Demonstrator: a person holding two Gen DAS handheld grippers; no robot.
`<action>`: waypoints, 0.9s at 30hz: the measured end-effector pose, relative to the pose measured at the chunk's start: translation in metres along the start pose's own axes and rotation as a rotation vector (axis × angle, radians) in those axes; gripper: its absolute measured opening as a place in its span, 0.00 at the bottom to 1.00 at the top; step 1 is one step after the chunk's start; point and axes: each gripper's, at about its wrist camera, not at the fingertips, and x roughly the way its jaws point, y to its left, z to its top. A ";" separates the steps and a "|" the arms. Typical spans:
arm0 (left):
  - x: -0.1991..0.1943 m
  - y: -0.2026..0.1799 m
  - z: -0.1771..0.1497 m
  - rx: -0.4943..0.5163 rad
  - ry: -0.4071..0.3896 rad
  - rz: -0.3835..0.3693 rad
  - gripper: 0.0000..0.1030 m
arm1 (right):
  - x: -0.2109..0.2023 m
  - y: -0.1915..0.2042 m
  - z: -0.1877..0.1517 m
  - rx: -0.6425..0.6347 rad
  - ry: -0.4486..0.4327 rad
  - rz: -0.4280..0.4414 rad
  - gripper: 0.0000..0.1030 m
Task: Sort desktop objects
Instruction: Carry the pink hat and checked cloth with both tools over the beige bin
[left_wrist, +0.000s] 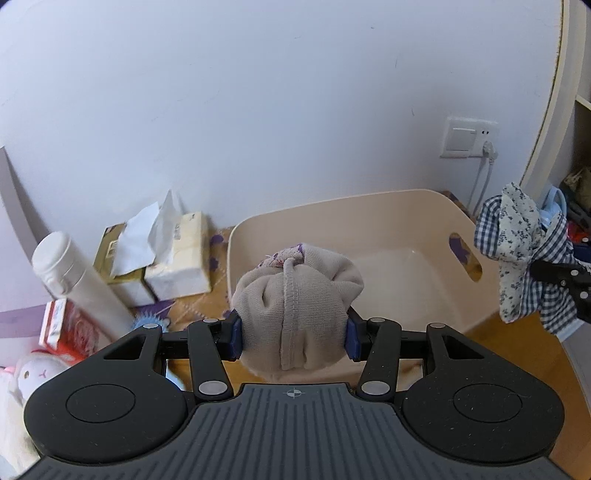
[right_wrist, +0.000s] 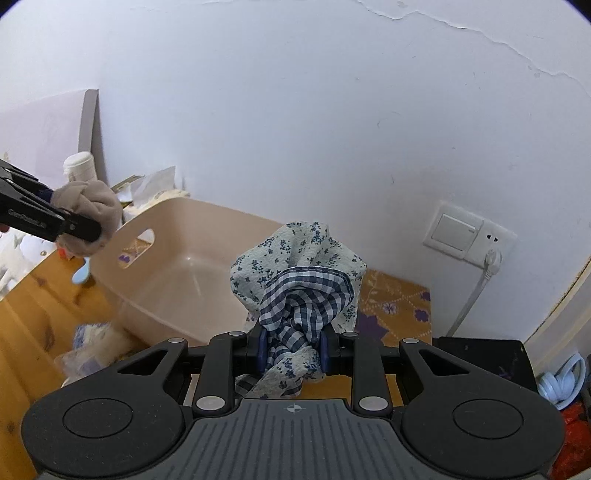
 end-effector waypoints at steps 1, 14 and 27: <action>0.005 -0.002 0.002 0.000 0.004 0.003 0.49 | 0.003 0.000 0.002 0.002 -0.002 -0.001 0.24; 0.074 -0.025 0.011 -0.021 0.116 0.058 0.49 | 0.065 0.007 0.012 -0.053 0.034 0.007 0.24; 0.124 -0.036 -0.002 -0.008 0.301 0.075 0.53 | 0.107 0.032 0.002 -0.160 0.203 0.061 0.25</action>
